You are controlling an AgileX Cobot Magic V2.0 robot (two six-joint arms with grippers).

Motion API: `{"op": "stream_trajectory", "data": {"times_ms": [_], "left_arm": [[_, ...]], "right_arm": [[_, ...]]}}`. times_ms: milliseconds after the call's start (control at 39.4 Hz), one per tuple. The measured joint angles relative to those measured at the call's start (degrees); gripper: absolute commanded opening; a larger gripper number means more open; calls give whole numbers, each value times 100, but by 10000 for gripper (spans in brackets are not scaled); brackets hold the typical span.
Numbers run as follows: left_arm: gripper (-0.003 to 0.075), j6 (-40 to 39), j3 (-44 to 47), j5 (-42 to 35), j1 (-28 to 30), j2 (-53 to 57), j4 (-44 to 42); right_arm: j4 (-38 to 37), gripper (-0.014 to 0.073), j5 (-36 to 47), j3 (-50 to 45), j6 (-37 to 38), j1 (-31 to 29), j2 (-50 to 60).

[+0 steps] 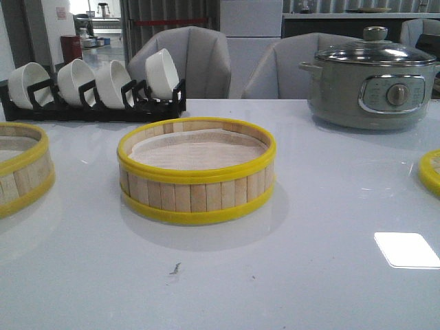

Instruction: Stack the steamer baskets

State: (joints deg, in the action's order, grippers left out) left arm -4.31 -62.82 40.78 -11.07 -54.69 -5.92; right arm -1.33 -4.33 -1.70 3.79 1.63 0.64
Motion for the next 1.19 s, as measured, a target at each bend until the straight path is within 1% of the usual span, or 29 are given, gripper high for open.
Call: {"op": "stream_trajectory", "data": {"times_ms": [711,940,991,1093,1194], "left_arm": [[85,0,0,-22,0,-314,0],[85,0,0,27,0,-354,-14],[85,0,0,27,0,-354,-24],[85,0,0,27,0,-354,-64],[85,0,0,27,-7,-354,-127]], "right_arm": [[0,79,41,0,0,0,0],[0,79,764,0,0,0,0],[0,79,662,55,0,0,0],[0,79,-87,512,0,0,0],[0,79,-772,1366,0,0,-200]]}}
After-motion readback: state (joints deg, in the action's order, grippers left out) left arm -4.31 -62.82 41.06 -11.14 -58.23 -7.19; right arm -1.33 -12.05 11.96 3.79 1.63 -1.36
